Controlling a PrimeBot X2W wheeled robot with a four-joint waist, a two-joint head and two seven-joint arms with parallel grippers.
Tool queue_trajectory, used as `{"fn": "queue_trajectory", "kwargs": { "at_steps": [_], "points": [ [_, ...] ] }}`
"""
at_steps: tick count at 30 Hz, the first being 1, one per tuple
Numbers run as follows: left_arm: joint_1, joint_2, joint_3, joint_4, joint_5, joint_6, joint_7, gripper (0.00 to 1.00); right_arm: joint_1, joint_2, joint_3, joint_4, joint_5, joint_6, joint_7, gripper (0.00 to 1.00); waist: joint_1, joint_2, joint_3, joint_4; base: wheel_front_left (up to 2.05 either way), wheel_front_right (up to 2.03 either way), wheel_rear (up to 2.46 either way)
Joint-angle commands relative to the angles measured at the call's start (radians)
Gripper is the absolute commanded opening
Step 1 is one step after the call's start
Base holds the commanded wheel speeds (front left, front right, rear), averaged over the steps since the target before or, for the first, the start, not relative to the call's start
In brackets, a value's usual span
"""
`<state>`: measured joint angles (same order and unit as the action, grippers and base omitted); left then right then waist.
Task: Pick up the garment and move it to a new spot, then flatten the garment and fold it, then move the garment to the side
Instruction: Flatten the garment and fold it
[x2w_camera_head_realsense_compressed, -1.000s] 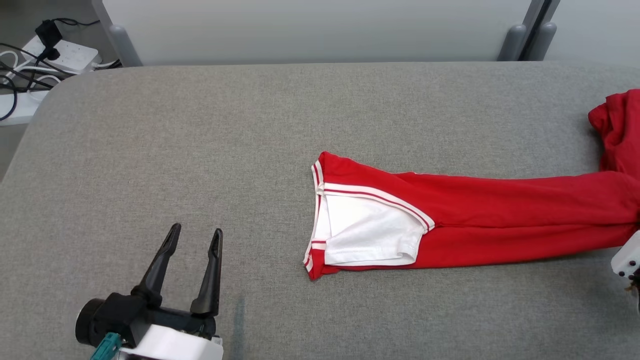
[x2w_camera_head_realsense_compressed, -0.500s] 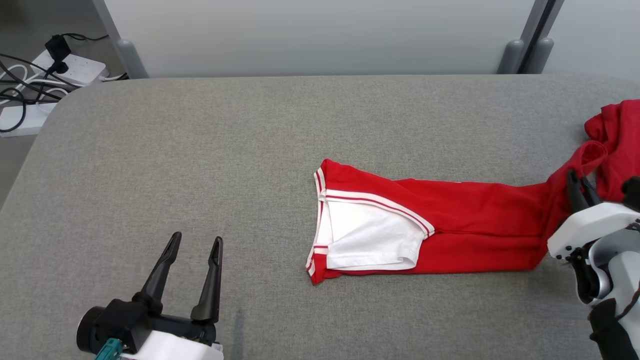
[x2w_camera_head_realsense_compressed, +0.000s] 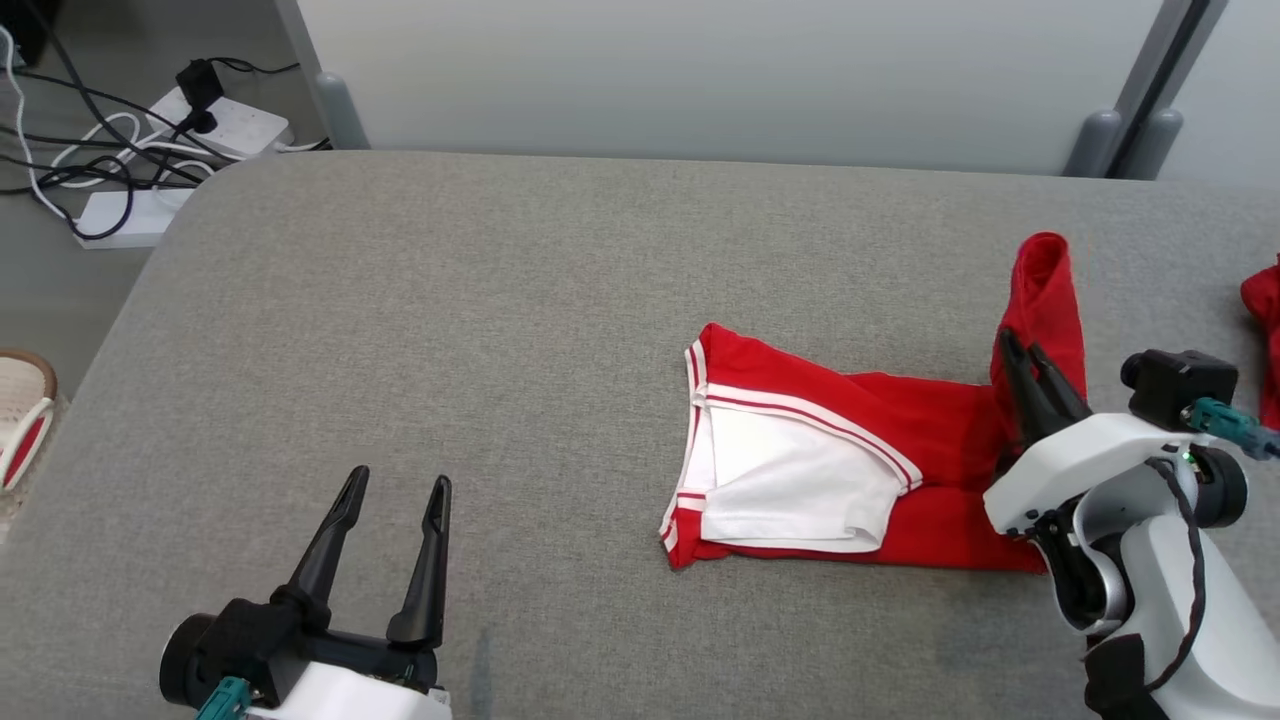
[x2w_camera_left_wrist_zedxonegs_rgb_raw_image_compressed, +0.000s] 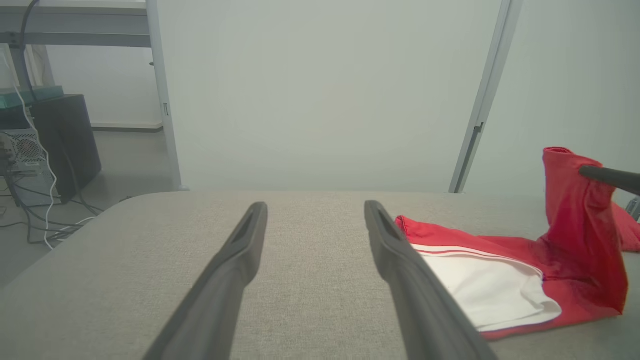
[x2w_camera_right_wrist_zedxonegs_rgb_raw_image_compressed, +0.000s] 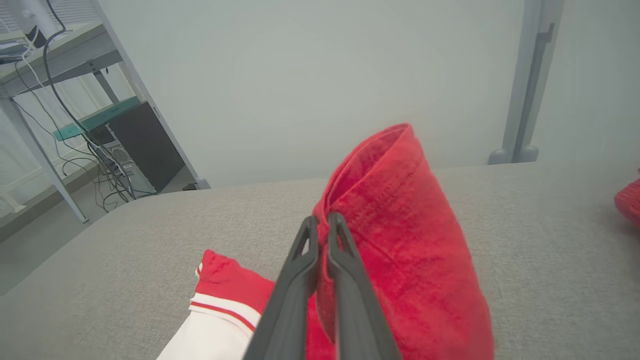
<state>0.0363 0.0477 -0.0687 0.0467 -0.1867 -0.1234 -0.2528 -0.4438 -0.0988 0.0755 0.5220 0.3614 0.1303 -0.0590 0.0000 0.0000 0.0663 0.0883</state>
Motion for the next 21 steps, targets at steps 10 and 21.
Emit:
{"fn": "queue_trajectory", "kwargs": {
  "at_steps": [10,21],
  "points": [
    [-0.036,0.003,0.017,-0.016,-0.021,0.002,-0.009,1.0,0.037,0.047,0.046,-0.113,-0.002,0.0,0.059,0.0,0.0,0.0,0.007,0.096,0.0,0.0,0.0],
    [-0.04,0.003,-0.003,0.007,-0.055,0.015,-0.009,1.0,0.016,0.048,0.155,-0.043,0.041,0.0,0.056,0.0,0.0,0.0,0.01,0.161,0.0,0.0,0.0]
  ]
}}
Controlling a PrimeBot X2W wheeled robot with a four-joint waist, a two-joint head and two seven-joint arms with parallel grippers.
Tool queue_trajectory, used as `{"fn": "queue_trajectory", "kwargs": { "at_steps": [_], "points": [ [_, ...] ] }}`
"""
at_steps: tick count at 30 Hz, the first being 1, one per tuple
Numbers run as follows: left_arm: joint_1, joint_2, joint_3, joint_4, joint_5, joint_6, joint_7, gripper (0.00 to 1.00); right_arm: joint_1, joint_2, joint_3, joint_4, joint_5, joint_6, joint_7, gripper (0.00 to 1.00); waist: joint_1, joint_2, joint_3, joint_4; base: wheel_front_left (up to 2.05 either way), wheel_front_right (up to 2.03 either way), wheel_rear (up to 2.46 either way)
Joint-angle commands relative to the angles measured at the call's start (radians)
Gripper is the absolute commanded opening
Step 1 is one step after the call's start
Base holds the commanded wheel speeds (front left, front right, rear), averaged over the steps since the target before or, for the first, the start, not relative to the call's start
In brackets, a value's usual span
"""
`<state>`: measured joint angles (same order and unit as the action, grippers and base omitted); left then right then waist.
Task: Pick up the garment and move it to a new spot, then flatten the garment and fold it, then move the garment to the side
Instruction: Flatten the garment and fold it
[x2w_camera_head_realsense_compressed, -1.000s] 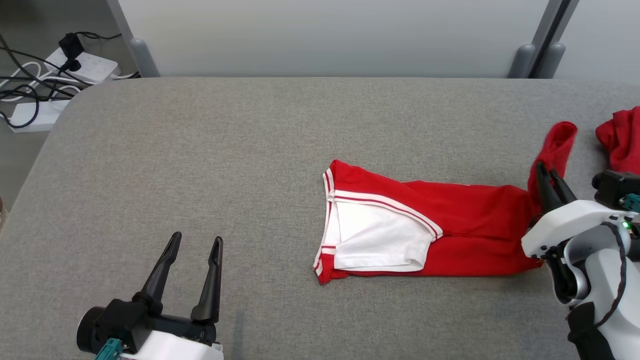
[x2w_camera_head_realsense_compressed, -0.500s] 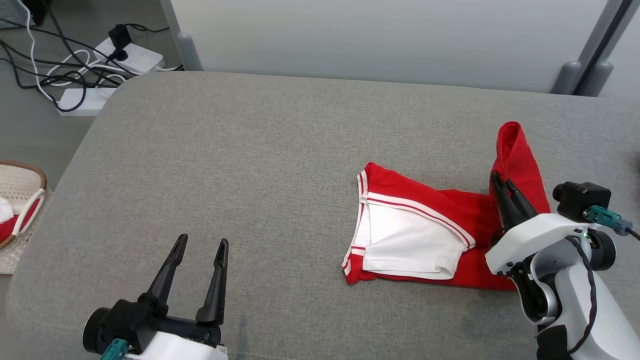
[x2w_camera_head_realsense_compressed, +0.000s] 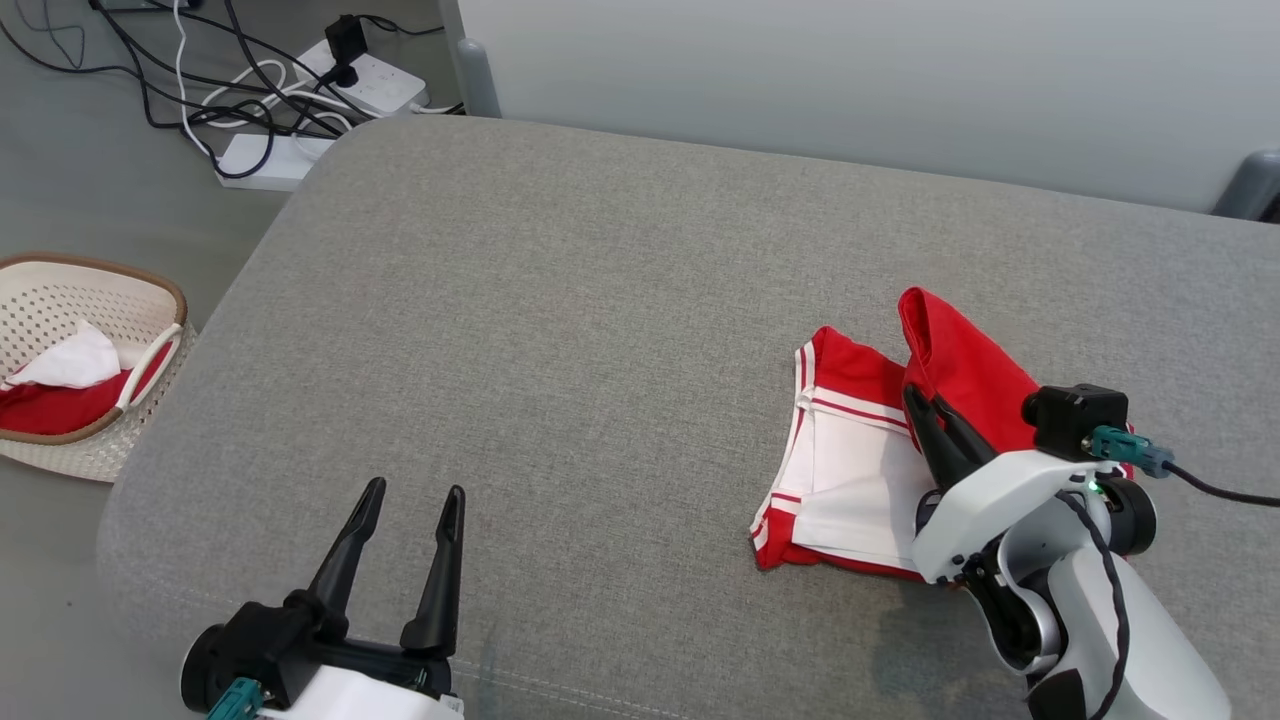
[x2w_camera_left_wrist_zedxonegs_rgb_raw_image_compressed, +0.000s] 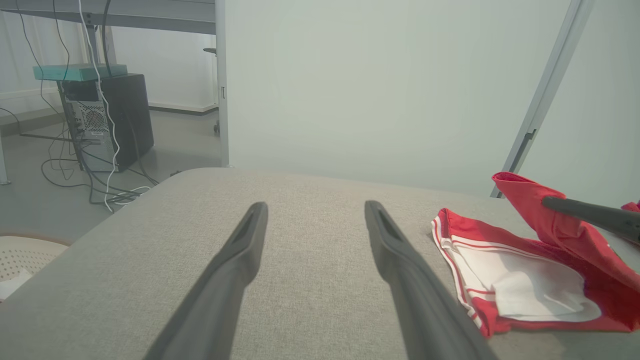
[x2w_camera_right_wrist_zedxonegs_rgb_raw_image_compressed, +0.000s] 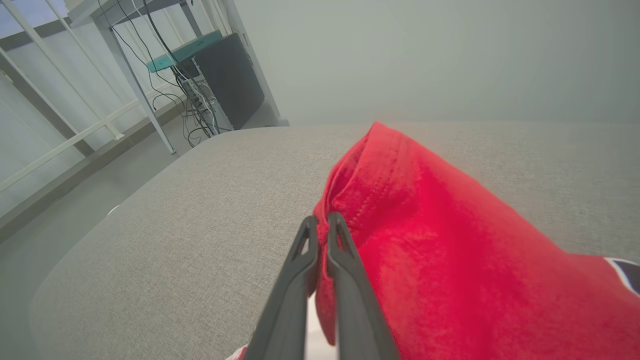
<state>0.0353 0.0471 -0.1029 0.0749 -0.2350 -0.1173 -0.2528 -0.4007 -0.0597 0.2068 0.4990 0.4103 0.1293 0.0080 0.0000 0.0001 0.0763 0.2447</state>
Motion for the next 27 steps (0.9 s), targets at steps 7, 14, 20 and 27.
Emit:
{"fn": "queue_trajectory", "kwargs": {
  "at_steps": [7,14,20,27],
  "points": [
    [-0.042,0.003,0.024,-0.007,-0.005,0.006,-0.009,1.0,-0.049,0.009,0.06,0.059,0.009,0.001,-0.045,0.0,0.0,-0.0001,0.005,0.036,0.0,0.0,0.0],
    [-0.046,0.003,0.02,-0.004,-0.003,0.004,-0.009,1.0,-0.076,0.009,0.094,0.135,0.037,0.001,-0.078,0.0,0.0,-0.0001,0.01,0.056,0.0,0.0,0.0],
    [-0.048,0.003,0.016,0.001,0.0,0.002,-0.009,1.0,-0.107,0.009,0.132,0.223,0.055,0.001,-0.101,0.0,0.0,-0.0001,0.015,0.071,0.0,0.0,0.0],
    [-0.045,0.003,0.016,0.005,0.002,0.002,-0.009,1.0,-0.122,0.009,0.172,0.274,0.094,0.001,-0.116,1.0,0.0,-0.0001,0.013,0.067,0.0,0.0,0.0]
  ]
}}
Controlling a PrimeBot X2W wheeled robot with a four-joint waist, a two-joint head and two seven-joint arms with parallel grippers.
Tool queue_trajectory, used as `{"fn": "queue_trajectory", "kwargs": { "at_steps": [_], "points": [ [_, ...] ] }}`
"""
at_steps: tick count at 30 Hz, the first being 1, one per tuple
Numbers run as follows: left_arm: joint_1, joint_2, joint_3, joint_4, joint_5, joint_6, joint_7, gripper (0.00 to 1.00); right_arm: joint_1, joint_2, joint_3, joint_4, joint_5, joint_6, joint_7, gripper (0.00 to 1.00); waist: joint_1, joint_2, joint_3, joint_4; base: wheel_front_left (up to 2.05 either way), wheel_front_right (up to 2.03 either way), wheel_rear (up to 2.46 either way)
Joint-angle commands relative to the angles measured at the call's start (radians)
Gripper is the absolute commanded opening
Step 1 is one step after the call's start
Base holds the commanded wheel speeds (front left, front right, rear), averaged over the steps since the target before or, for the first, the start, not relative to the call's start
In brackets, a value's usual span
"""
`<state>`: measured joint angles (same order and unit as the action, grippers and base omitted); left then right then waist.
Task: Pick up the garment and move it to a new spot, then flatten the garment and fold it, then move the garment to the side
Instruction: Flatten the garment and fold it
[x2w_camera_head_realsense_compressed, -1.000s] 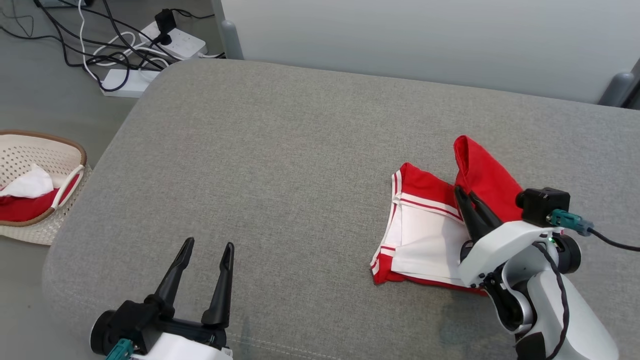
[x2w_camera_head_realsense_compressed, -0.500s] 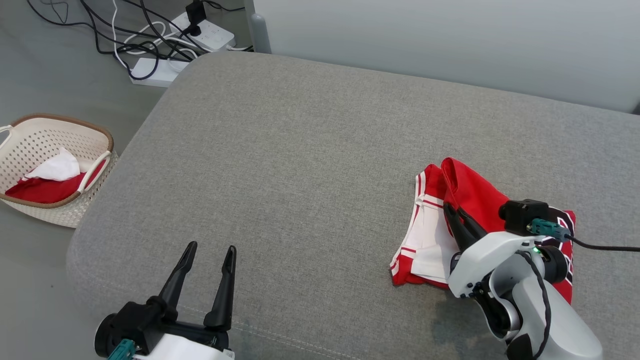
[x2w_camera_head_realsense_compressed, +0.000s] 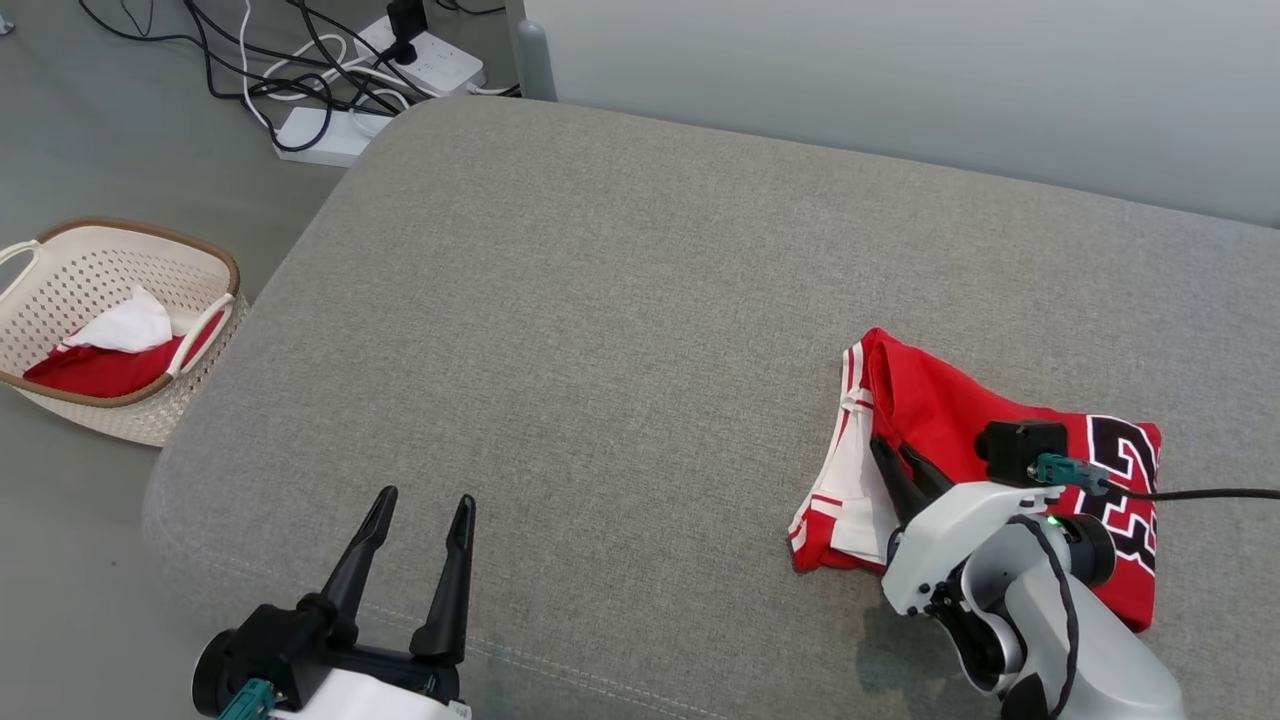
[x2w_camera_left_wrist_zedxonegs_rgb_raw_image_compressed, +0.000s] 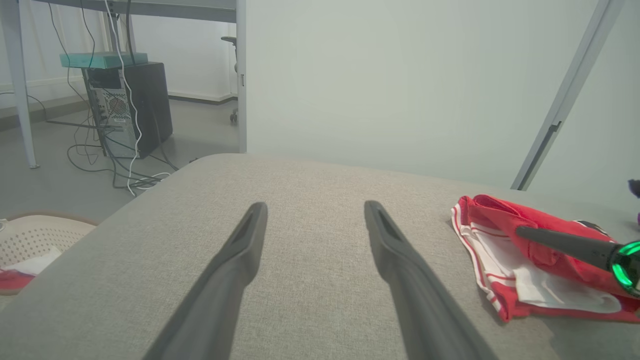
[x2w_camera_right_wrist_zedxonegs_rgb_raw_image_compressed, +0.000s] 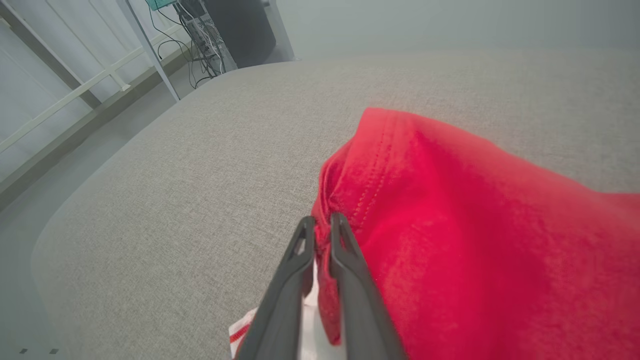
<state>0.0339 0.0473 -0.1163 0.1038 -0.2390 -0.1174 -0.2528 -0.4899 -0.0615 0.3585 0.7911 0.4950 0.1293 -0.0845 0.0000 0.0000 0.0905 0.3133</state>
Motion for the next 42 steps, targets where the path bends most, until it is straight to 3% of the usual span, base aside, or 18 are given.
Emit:
{"fn": "queue_trajectory", "kwargs": {
  "at_steps": [1,12,17,24,33,42],
  "points": [
    [-0.044,0.003,0.029,-0.024,0.006,0.003,-0.009,1.0,-0.035,0.011,0.027,-0.014,0.016,0.001,-0.029,1.0,0.0,0.0,-0.003,-0.004,0.0,0.0,0.0],
    [-0.046,0.003,0.028,-0.026,0.007,0.008,-0.009,1.0,-0.041,0.011,0.192,-0.059,0.141,0.001,-0.087,1.0,0.0,0.0,-0.006,-0.025,0.0,0.0,0.0],
    [-0.045,0.003,0.038,-0.032,0.011,0.013,-0.009,1.0,-0.058,0.011,0.208,-0.058,0.098,0.001,-0.144,1.0,0.0,0.0,-0.012,-0.05,0.0,0.0,0.0],
    [-0.039,0.003,0.046,-0.038,0.016,0.016,-0.009,1.0,-0.051,0.011,0.125,-0.068,-0.019,0.001,-0.175,1.0,0.0,0.0,-0.027,-0.098,0.0,0.0,0.0],
    [-0.031,0.003,0.066,-0.049,0.037,0.019,-0.009,1.0,0.069,0.008,-0.082,-0.194,-0.218,0.001,-0.177,1.0,0.0,0.0,-0.051,-0.189,0.0,0.0,0.0],
    [-0.02,0.003,0.078,-0.056,0.048,0.052,-0.009,1.0,0.209,-0.028,-0.179,-0.329,-0.256,0.001,-0.177,1.0,0.0,0.0,-0.084,-0.275,0.0,0.0,0.0]
  ]
}}
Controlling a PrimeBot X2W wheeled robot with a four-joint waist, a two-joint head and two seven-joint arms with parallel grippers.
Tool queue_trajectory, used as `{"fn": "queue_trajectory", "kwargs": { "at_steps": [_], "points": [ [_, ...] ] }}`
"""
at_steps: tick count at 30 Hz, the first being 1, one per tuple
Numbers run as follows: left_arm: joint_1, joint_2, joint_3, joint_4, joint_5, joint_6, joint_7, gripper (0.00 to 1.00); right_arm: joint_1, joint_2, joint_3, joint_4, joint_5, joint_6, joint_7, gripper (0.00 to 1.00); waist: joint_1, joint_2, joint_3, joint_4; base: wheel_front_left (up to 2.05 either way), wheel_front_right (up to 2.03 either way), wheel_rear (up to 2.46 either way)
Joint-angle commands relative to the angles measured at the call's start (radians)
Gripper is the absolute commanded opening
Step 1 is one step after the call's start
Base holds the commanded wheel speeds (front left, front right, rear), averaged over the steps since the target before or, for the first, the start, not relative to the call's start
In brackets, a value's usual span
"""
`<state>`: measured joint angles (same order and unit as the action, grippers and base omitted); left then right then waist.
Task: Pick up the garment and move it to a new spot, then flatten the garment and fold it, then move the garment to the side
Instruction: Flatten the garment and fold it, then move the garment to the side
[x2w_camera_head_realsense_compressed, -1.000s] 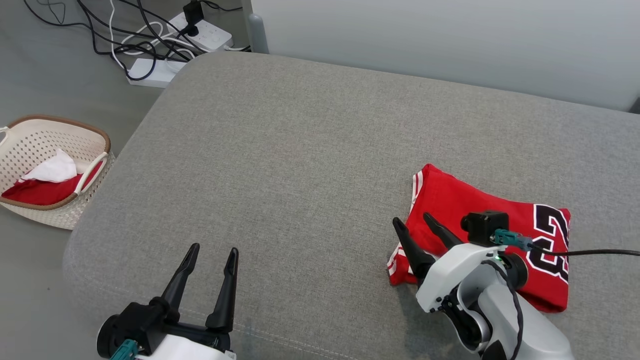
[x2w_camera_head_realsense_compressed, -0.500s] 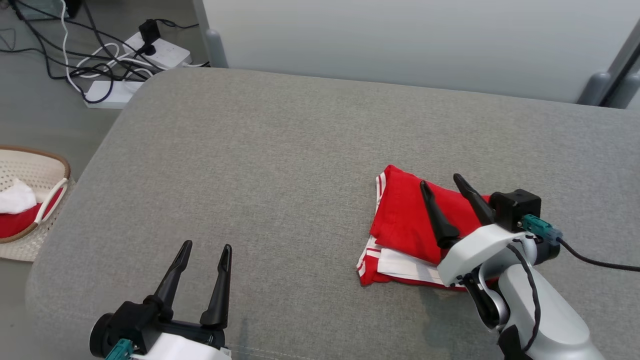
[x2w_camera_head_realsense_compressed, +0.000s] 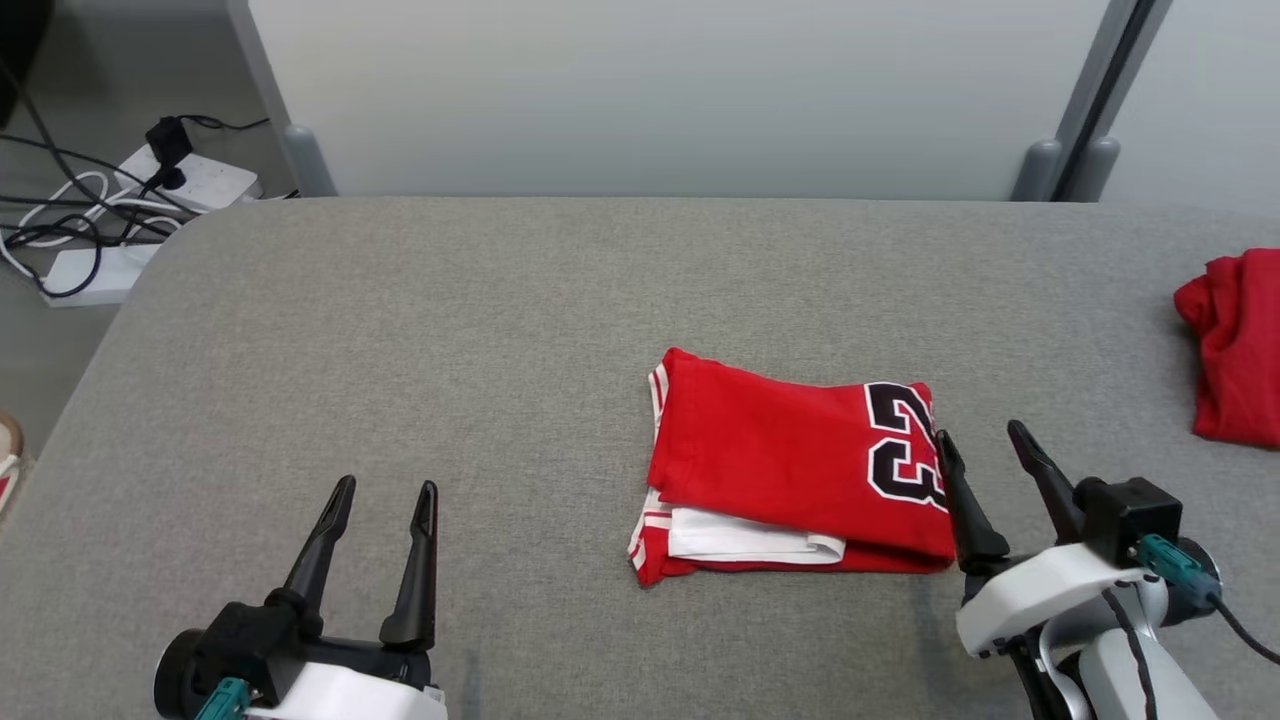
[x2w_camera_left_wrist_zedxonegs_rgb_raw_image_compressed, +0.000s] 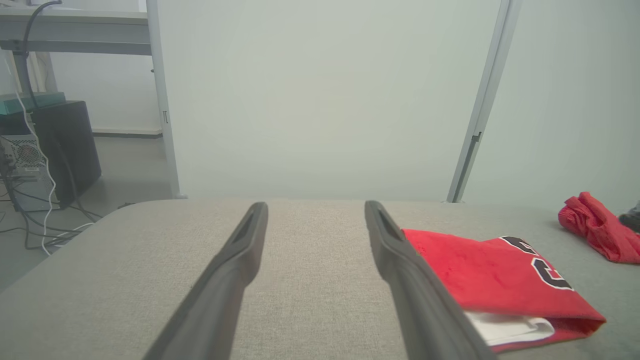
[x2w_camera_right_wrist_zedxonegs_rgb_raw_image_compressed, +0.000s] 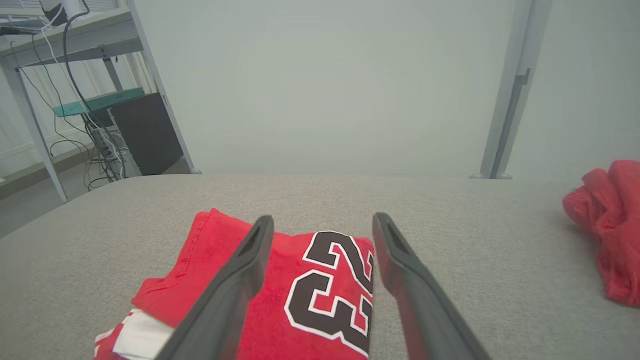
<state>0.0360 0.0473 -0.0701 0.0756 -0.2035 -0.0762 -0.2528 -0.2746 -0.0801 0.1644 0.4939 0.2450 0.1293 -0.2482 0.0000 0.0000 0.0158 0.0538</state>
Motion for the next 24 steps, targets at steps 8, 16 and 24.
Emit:
{"fn": "queue_trajectory", "kwargs": {
  "at_steps": [8,16,24],
  "points": [
    [-0.01,0.003,0.038,-0.036,0.016,0.027,-0.009,1.0,0.106,-0.029,-0.026,-0.208,-0.02,0.001,-0.013,1.0,0.0,0.0,-0.029,-0.072,0.0,0.0,0.0],
    [0.006,0.003,0.027,-0.04,0.028,0.019,-0.009,1.0,0.212,-0.044,-0.055,-0.335,0.0,0.001,-0.013,1.0,0.0,0.0,-0.049,-0.085,0.0,0.0,0.0],
    [0.028,0.003,0.018,-0.032,0.041,0.022,-0.009,1.0,0.313,-0.024,-0.08,-0.384,0.021,0.001,-0.014,1.0,0.0,0.0,-0.071,-0.074,0.0,0.0,0.0]
  ]
}}
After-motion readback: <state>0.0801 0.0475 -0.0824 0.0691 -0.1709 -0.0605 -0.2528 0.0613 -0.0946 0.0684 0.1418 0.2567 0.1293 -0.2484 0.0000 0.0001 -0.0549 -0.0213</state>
